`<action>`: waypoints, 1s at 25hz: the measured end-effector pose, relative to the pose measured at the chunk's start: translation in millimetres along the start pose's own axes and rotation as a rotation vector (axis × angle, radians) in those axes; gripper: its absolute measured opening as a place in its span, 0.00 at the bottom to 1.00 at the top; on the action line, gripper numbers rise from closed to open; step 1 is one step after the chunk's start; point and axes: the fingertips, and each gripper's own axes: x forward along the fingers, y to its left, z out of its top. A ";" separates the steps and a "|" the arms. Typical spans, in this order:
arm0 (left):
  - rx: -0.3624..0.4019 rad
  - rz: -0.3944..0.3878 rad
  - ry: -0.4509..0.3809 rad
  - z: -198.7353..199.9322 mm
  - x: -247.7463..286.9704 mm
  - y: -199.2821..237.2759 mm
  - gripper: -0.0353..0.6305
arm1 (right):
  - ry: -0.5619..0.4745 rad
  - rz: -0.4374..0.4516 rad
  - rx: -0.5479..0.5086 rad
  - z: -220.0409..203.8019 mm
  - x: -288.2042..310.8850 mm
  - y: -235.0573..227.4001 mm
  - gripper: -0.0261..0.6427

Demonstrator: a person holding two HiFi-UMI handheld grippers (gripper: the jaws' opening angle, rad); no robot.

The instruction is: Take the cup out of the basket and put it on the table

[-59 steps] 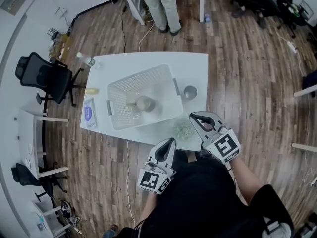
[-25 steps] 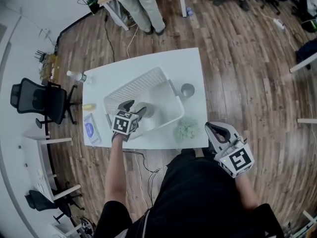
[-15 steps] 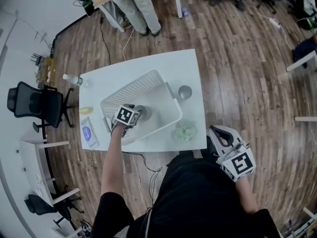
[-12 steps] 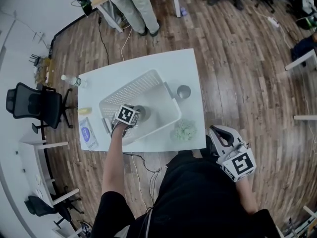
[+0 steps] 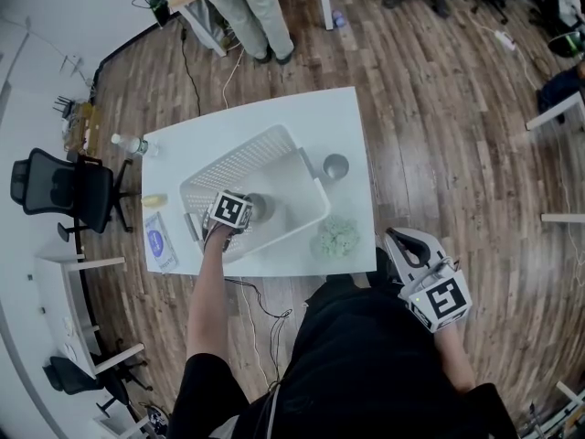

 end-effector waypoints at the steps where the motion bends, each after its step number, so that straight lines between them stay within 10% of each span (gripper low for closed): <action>1: -0.004 0.002 -0.008 0.7 -3.4 -0.3 0.10 | -0.002 0.001 -0.001 1.0 -0.3 -0.4 0.07; 15: -0.075 0.118 -0.357 64.3 -171.2 -9.5 0.10 | -0.039 0.121 -0.034 14.2 2.4 2.9 0.07; 25: -0.309 0.274 -0.530 -30.3 -300.9 34.9 0.10 | -0.051 0.191 -0.057 24.3 24.1 17.4 0.08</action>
